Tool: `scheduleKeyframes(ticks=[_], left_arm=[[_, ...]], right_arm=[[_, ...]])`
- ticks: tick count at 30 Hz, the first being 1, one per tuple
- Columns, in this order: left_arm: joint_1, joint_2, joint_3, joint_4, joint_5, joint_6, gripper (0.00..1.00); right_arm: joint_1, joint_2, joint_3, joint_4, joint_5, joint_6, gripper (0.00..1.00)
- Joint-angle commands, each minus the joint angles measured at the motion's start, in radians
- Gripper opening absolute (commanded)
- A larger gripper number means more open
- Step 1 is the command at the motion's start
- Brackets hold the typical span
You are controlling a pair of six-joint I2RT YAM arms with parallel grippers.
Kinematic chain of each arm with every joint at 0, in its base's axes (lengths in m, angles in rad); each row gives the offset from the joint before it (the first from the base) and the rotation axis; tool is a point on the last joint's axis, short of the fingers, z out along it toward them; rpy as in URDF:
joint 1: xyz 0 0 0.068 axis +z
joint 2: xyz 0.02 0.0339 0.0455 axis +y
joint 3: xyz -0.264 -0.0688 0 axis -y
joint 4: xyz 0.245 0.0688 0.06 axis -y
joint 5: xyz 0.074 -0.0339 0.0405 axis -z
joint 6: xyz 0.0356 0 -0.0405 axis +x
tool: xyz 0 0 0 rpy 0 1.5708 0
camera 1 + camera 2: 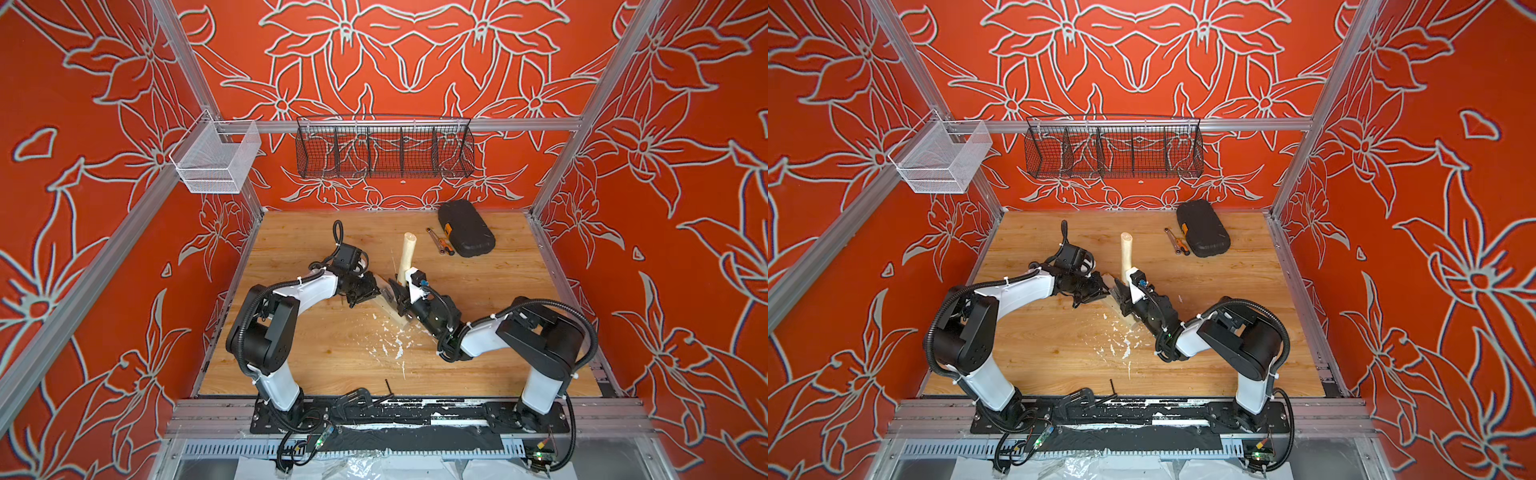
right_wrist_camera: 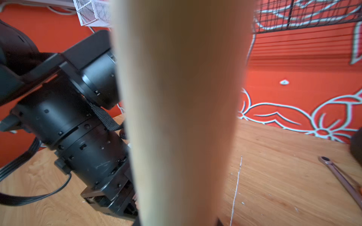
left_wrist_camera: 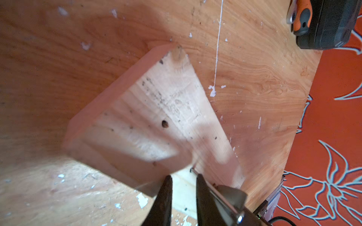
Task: Use a claw hammer to pull out a nail
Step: Remove the nail from the mounting plate.
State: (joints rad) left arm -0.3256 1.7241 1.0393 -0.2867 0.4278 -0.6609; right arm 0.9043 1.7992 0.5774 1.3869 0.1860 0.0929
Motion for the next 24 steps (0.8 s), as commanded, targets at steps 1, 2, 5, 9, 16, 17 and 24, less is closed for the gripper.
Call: scheduleKeyframes(ticks=[1, 2, 5, 9, 16, 17, 24], left_arm=[[-0.007, 0.064, -0.055, -0.084, -0.095, -0.032, 0.23], [-0.007, 0.062, -0.056, -0.081, -0.097, -0.035, 0.23], [-0.006, 0.066, -0.054, -0.072, -0.092, -0.039, 0.23], [-0.008, 0.077, -0.049, -0.072, -0.087, -0.037, 0.23], [-0.006, 0.081, -0.053, -0.069, -0.09, -0.031, 0.23], [-0.007, 0.08, -0.055, -0.068, -0.091, -0.032, 0.23], [-0.007, 0.084, -0.057, -0.065, -0.093, -0.033, 0.23]], right_arm=[[0.056, 0.038, -0.031, 0.024, 0.054, -0.003, 0.0], [0.067, 0.046, -0.035, 0.024, 0.066, -0.005, 0.0], [0.074, 0.067, -0.018, 0.024, 0.081, -0.023, 0.0], [0.072, 0.051, 0.058, -0.01, 0.085, -0.079, 0.0], [0.014, 0.066, 0.234, -0.218, 0.032, -0.048, 0.0], [0.007, 0.073, 0.26, -0.244, 0.022, -0.045, 0.0], [-0.016, 0.099, 0.358, -0.303, -0.016, -0.035, 0.0]])
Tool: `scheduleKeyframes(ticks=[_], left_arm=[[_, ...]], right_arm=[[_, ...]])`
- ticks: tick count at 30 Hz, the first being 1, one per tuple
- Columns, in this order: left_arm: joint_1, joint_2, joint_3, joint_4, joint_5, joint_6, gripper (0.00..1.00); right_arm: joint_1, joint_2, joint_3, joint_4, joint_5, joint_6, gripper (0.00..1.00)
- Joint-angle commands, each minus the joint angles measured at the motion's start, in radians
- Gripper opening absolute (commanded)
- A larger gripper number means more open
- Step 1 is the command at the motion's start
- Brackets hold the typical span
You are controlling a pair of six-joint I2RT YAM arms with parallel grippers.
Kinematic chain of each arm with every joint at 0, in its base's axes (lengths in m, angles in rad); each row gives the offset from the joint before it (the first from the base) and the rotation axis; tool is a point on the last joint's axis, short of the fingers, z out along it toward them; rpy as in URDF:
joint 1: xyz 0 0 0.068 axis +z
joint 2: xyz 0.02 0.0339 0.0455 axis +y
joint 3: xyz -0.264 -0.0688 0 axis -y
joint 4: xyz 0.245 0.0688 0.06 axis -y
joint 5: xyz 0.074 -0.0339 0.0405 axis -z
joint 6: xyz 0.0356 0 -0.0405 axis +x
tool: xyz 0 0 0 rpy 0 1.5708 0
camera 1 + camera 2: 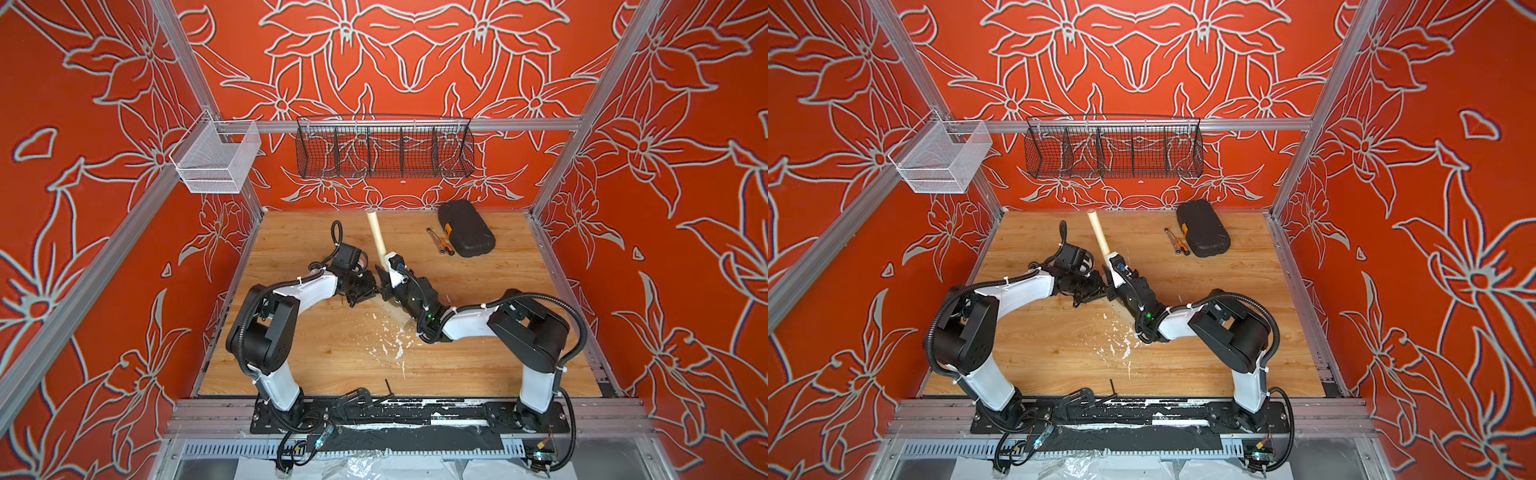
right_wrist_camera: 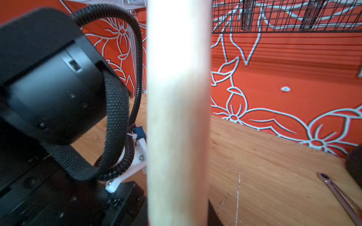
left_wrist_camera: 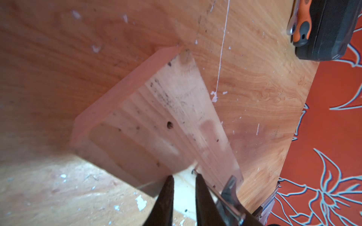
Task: Use a claw hammer to pull out a nail
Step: Remove the nail from the mounting plate.
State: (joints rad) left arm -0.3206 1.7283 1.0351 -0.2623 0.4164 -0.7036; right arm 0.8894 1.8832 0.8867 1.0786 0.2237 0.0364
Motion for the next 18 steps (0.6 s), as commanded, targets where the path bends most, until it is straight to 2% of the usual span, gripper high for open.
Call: scheduleKeyframes(ticks=[1, 7, 13, 18], left_arm=[[-0.012, 0.08, -0.053, -0.092, -0.084, 0.011, 0.23], [-0.011, 0.093, -0.054, -0.083, -0.079, 0.01, 0.23], [-0.012, 0.117, -0.053, -0.065, -0.068, 0.004, 0.23], [-0.012, 0.125, -0.068, -0.041, -0.062, -0.005, 0.23]], right_arm=[[-0.001, 0.012, 0.038, 0.012, -0.055, 0.027, 0.0], [0.003, -0.016, -0.151, 0.199, -0.044, 0.097, 0.0], [0.059, -0.028, -0.297, 0.331, -0.014, 0.097, 0.0], [0.115, -0.015, -0.348, 0.333, 0.03, 0.085, 0.0]])
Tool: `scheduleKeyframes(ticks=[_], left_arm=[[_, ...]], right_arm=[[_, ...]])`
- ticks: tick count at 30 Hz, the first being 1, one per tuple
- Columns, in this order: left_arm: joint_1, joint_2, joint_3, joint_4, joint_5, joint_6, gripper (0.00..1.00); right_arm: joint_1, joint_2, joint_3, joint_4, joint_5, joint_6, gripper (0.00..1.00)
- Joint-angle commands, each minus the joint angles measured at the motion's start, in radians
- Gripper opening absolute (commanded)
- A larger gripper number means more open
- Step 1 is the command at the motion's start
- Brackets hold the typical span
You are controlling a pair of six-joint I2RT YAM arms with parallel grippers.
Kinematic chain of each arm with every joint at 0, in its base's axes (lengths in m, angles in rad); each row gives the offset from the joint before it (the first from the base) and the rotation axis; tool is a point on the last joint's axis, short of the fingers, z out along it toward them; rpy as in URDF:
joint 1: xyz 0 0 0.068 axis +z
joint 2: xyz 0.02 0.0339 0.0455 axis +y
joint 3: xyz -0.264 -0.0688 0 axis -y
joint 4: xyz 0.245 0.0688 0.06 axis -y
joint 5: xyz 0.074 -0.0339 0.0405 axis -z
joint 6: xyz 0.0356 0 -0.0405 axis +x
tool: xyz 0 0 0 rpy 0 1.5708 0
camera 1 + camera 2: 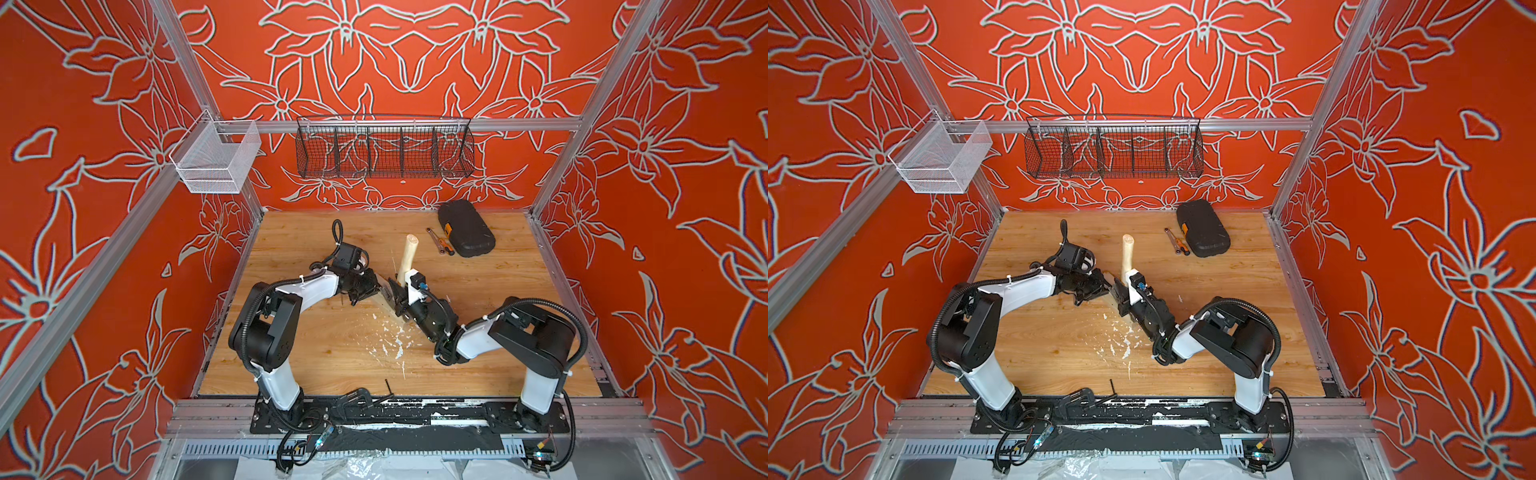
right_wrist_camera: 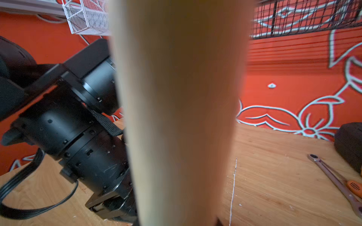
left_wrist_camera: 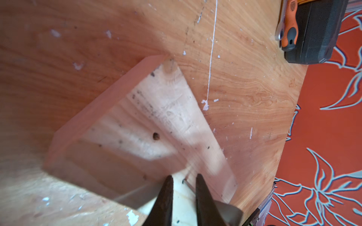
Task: Use a claw hammer to pull out a nail
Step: Remove the nail from the mounting plate.
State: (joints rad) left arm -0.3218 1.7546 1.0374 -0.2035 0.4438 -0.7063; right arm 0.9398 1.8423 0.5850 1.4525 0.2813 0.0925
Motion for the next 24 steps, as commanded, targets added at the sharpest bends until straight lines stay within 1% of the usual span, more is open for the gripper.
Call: scheduleKeyframes(ticks=[1, 5, 10, 17, 20, 24], left_arm=[[-0.011, 0.102, -0.069, -0.097, -0.088, -0.002, 0.22], [-0.011, 0.115, -0.068, -0.096, -0.085, -0.001, 0.23], [-0.011, 0.114, -0.077, -0.096, -0.089, -0.002, 0.23], [-0.01, 0.114, -0.084, -0.093, -0.1, -0.015, 0.23], [-0.011, 0.108, -0.085, -0.106, -0.115, -0.014, 0.23], [-0.011, 0.095, -0.096, -0.101, -0.125, -0.022, 0.21]], right_arm=[[0.069, 0.039, -0.046, -0.041, -0.022, 0.024, 0.0], [0.08, 0.067, -0.052, -0.041, -0.008, 0.034, 0.0], [0.114, 0.07, -0.066, -0.041, 0.049, 0.016, 0.0], [0.153, 0.123, -0.033, -0.04, 0.048, 0.005, 0.0], [0.155, 0.108, -0.02, -0.041, 0.074, -0.023, 0.0], [0.147, 0.056, 0.035, -0.054, 0.079, -0.111, 0.0]])
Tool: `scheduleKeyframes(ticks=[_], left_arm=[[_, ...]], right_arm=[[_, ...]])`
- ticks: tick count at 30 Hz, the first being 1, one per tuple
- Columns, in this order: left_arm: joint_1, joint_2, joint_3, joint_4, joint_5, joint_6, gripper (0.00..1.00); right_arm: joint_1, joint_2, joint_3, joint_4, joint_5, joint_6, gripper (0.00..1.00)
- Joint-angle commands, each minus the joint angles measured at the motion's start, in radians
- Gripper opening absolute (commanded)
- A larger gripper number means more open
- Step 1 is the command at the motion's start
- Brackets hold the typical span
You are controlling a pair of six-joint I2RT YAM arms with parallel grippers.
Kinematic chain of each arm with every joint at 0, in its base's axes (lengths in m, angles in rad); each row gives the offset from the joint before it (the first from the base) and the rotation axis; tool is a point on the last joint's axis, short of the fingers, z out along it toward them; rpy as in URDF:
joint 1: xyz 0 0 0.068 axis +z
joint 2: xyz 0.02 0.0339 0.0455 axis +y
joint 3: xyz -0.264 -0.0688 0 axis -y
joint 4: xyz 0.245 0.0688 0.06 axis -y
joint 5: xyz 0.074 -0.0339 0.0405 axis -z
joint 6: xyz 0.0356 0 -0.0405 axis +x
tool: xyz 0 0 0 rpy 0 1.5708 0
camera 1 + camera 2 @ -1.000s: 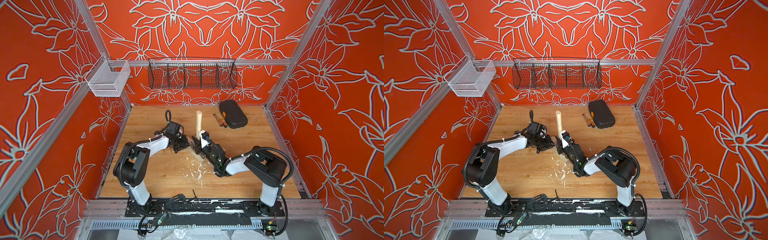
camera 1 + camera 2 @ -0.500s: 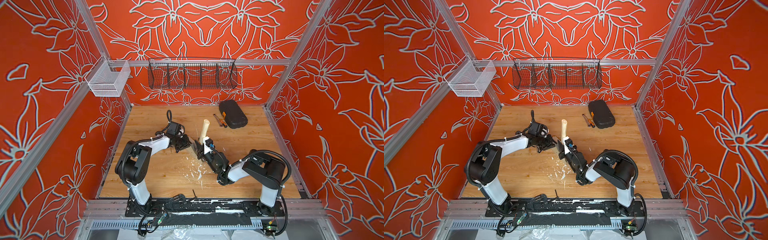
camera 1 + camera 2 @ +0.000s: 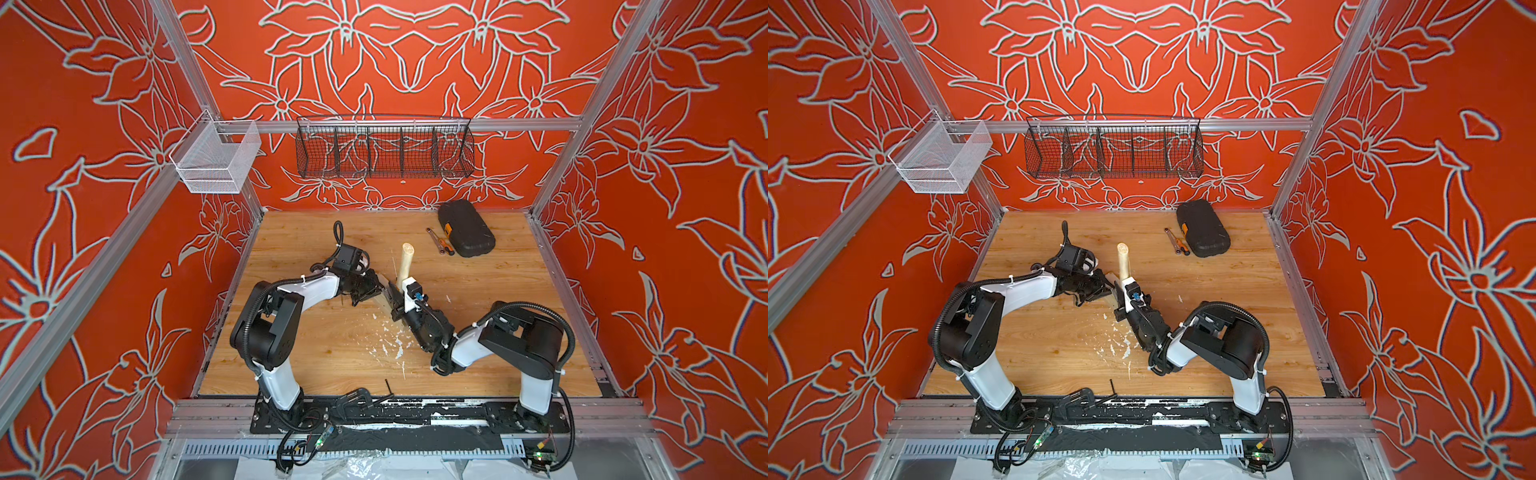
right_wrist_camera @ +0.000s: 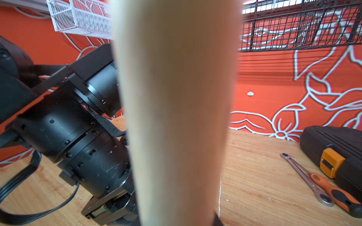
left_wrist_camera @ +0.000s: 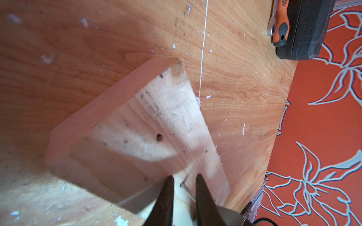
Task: Use a claw hammer to pull out a nail
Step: Remove the nail from the mounting plate.
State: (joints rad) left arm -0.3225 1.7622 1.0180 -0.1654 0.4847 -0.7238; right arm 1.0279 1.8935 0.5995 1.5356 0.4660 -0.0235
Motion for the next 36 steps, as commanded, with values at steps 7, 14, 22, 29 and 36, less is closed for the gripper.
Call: scheduleKeyframes(ticks=[7, 14, 22, 29, 36], left_arm=[[-0.01, 0.069, -0.09, -0.144, -0.181, -0.003, 0.0], [-0.01, 0.09, -0.094, -0.145, -0.182, -0.004, 0.0], [-0.01, 0.097, -0.1, -0.137, -0.182, -0.009, 0.0], [-0.01, 0.101, -0.102, -0.134, -0.183, -0.011, 0.0], [-0.011, 0.109, -0.111, -0.13, -0.192, -0.012, 0.0]], right_arm=[[-0.031, -0.105, 0.154, -0.343, -0.221, 0.069, 0.0], [-0.076, -0.185, 0.294, -0.526, -0.303, 0.101, 0.0], [-0.109, -0.267, 0.394, -0.621, -0.344, 0.098, 0.0], [-0.121, -0.303, 0.4, -0.62, -0.351, 0.099, 0.0], [-0.134, -0.354, 0.375, -0.587, -0.367, 0.123, 0.0]])
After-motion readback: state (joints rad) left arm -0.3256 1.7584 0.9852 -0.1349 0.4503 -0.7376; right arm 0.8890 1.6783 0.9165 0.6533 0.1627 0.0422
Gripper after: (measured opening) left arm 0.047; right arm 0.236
